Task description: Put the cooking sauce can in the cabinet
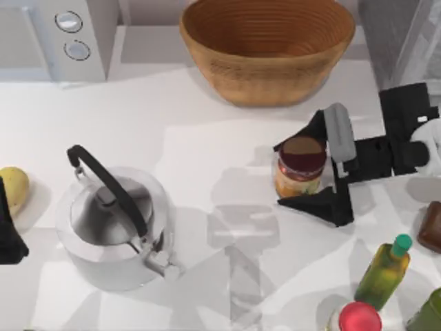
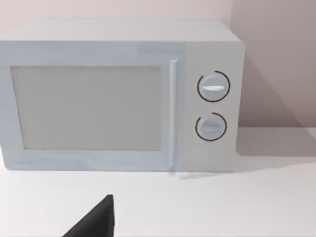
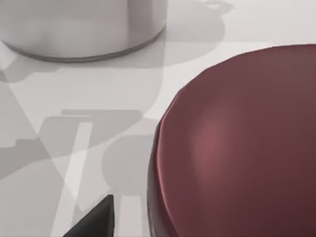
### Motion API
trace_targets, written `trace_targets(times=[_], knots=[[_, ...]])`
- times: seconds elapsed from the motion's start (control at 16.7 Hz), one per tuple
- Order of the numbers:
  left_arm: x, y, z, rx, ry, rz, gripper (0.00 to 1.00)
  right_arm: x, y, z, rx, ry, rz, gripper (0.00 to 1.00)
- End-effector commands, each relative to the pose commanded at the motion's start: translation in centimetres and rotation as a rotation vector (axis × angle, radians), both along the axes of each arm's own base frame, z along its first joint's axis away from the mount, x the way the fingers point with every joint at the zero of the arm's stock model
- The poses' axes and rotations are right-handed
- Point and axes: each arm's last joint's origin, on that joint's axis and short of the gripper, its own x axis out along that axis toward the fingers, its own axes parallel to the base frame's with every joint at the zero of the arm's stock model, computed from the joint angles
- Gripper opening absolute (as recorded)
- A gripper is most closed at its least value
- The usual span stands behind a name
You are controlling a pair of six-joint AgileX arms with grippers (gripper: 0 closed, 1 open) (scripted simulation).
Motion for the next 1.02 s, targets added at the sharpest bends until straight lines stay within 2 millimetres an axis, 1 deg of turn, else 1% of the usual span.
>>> trace_targets(times=[0.24, 1.02], knots=[[0.0, 0.0, 0.0, 0.0, 0.0, 0.0, 1.0, -0.01, 0.03, -0.01, 0.0, 0.0, 0.0, 1.0], [0.0, 0.0, 0.0, 0.0, 0.0, 0.0, 1.0, -0.01, 0.03, -0.01, 0.0, 0.0, 0.0, 0.02]])
